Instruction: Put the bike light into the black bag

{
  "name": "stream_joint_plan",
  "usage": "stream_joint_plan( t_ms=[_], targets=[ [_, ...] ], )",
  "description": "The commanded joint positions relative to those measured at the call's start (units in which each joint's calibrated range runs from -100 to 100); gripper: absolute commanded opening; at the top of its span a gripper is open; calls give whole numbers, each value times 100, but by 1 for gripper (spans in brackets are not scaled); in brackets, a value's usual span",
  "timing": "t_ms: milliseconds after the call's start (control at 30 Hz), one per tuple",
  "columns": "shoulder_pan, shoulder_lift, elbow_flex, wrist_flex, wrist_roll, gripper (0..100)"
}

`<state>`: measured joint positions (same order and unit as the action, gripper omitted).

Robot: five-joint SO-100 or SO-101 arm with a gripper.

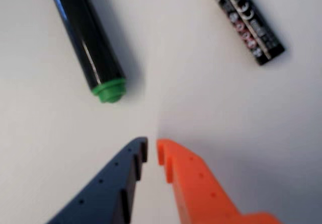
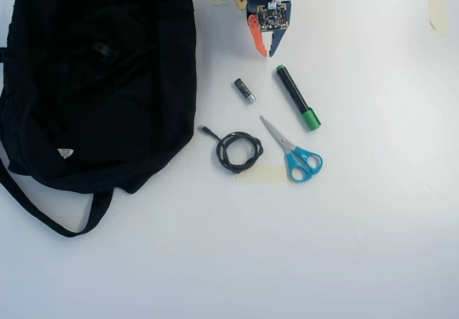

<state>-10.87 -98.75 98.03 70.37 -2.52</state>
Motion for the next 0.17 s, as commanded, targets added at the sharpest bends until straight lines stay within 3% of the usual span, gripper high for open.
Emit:
stream_joint_plan(
  t_ms=[0, 133],
  targets=[
    [10, -91, 125, 189, 10, 2],
    [10, -91, 125, 189, 10, 2]
  ],
)
